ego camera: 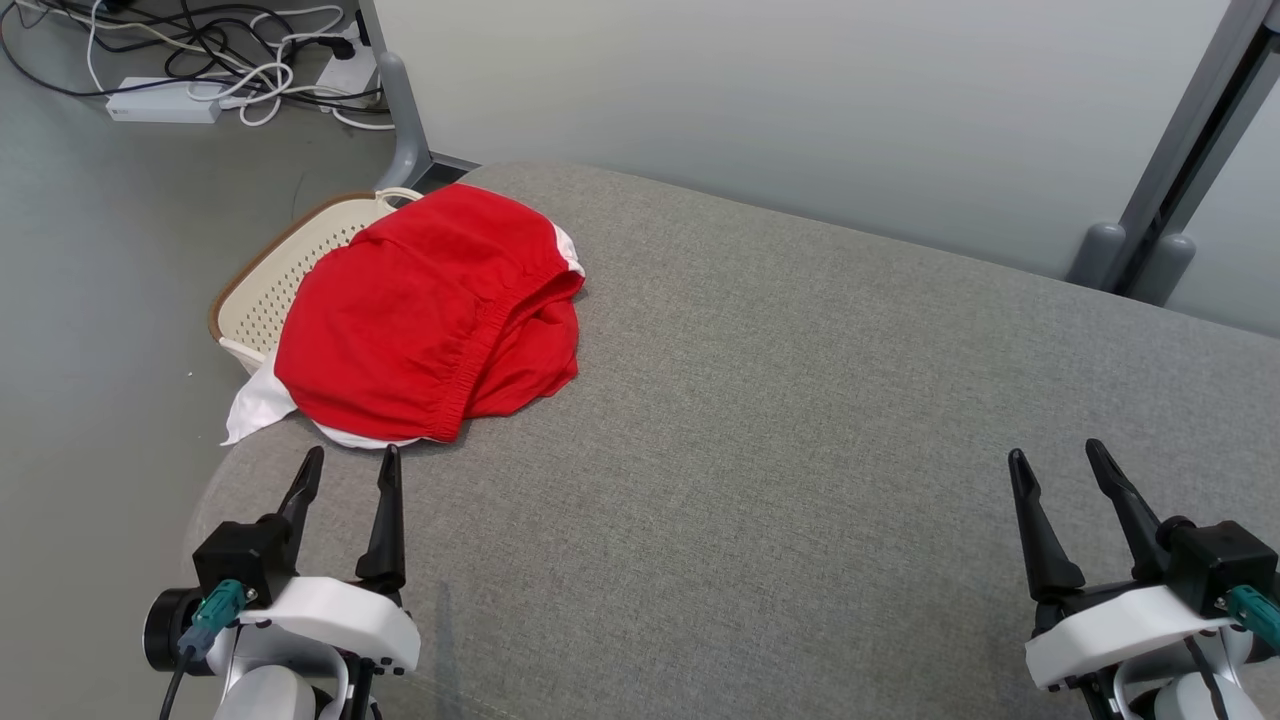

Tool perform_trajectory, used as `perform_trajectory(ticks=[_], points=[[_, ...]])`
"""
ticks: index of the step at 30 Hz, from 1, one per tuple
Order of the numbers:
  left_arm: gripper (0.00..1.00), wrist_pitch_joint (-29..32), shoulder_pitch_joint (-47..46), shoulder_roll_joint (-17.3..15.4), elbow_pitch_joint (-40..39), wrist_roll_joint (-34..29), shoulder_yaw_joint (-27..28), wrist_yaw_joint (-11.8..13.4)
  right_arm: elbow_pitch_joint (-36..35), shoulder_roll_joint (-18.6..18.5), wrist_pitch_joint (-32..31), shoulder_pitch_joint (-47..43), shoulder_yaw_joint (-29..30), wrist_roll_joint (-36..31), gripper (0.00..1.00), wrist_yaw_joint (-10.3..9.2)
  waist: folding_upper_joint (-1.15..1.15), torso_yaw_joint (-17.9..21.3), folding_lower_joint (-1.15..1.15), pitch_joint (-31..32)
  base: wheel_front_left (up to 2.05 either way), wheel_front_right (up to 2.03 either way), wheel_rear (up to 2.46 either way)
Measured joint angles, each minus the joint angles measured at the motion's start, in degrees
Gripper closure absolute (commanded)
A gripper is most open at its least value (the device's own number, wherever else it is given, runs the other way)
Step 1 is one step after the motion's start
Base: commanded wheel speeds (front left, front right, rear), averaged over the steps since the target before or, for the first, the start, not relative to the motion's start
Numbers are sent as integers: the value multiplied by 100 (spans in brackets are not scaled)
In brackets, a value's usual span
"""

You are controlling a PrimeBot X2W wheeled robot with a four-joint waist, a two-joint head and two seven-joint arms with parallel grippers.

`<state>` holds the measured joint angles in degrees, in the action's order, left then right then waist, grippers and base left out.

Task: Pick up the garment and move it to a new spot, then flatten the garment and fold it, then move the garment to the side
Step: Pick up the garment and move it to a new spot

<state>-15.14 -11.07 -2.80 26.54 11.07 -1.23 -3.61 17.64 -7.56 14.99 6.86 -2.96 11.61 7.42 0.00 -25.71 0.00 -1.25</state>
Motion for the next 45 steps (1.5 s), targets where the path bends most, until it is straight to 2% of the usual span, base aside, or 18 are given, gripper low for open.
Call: perform_trajectory(ticks=[10,18,23,36,45], points=[[0,0,-32,0,10,26,-64,27,-9,-45,0,1,5,-5,0,0,0,4,0,-47,0,0,0],[0,0,-831,-1,297,310,-51,65,-153,-270,0,313,-120,-57,0,0,0,114,0,-538,0,0,0],[0,11,-1532,-32,1022,471,90,73,-213,-482,0,584,-208,-51,0,1,0,281,0,-1006,0,0,0],[0,637,-3183,-468,3374,966,401,-83,-353,-918,-25,1048,-307,81,0,1,0,690,0,-2123,0,0,0],[0,955,-3767,-660,4274,1085,412,-167,-487,-1067,-83,1176,-353,119,0,1,0,768,0,-2509,0,0,0]])
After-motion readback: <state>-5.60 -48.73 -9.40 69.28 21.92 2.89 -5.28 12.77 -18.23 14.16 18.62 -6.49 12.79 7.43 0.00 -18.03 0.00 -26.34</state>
